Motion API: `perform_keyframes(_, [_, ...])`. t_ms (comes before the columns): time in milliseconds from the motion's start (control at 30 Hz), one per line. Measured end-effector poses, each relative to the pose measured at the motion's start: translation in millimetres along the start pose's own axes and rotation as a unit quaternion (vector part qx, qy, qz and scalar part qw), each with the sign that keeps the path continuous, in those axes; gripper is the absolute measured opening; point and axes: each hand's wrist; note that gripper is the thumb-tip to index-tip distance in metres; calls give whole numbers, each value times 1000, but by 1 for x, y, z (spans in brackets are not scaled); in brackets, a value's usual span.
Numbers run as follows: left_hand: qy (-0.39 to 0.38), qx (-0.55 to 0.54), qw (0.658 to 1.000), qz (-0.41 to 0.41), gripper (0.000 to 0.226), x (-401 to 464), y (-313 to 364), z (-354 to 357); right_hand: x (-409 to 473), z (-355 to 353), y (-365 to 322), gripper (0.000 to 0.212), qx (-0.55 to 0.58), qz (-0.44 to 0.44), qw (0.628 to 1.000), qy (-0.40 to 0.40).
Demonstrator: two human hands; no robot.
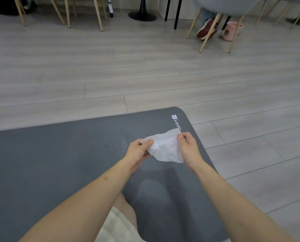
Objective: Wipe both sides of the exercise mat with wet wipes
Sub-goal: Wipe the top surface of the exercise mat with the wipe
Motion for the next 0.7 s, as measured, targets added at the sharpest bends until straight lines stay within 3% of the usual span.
perform_keyframes(167, [17,37,999,22,34,-12,-7,-5,-10,4,2,20,-10,-16,1000,19])
perform_keyframes(367, [-44,-4,999,11,38,-37,-3,-6,-26,24,-5,17,-2,-36,999,19])
perform_keyframes(567, [53,10,998,17,44,-40,-5,-6,-44,35,-9,20,-19,-72,997,-3])
perform_keyframes(700, [64,29,997,19,47,-39,-6,-13,-53,39,-10,21,-39,-104,994,1])
Point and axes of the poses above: each hand's wrist, its own x-axis towards the middle knuckle, its own z-axis out of the palm, y = z × x, and after that the axes turned 15 degrees about x, right-handed
